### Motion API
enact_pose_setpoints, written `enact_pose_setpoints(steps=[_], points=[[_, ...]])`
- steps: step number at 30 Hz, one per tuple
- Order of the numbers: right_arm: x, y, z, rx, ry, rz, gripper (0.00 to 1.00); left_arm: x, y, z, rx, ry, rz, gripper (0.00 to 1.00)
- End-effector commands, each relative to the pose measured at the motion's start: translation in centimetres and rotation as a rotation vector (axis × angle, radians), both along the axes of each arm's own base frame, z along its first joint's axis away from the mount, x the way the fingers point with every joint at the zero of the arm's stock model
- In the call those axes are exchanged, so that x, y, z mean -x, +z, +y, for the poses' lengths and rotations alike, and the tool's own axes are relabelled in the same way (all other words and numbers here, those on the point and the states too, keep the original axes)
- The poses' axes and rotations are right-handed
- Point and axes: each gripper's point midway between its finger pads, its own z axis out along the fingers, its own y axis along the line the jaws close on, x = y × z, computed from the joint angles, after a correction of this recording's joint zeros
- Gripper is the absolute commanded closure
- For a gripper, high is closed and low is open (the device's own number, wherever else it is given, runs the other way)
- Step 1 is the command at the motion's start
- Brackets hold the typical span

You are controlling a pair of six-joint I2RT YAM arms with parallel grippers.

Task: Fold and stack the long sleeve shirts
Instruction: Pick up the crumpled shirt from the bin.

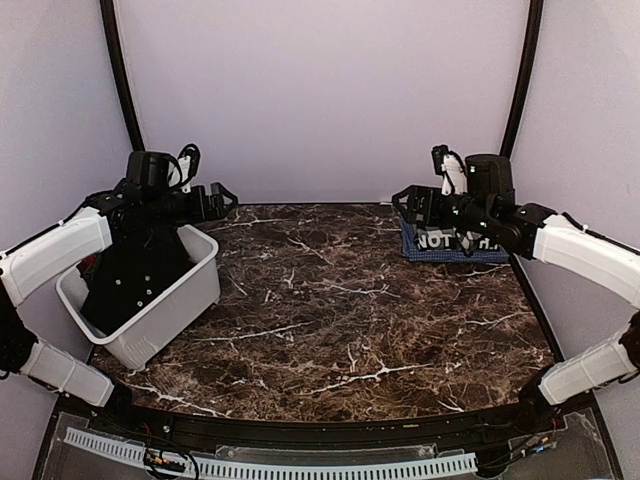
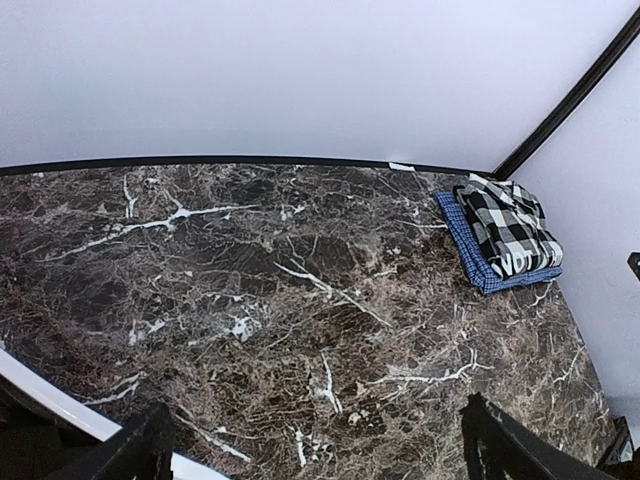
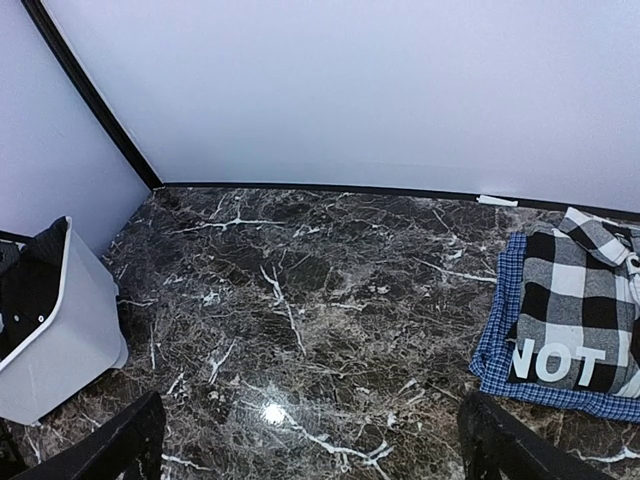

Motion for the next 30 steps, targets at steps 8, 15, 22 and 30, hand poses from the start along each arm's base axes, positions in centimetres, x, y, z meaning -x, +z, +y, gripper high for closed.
enact_pose_setpoints(steps=[8,15,22,30], points=[[0.1,2.8,-1.2,-0.052,-0.051,-0.090,0.01,1.0,3.1,-0.3,0.029,-0.041,-0.092,0.01],[0.2,2.8,-1.2,-0.068,-0.046,-0.100,0.01,1.5,3.0,-0.1,0.033,-0.041,-0.096,0.01],[0.0,2.3,-0.9,-0.076,-0.034,-0.097,0.01,1.9,2.5,1.0,0.023,0.012,-0.088,0.01],[-0.2,1.5,0.5,-0.075,0.023,-0.076,0.01,2.9,-1.2,10.3,-0.135,0.488,0.065,0.01]])
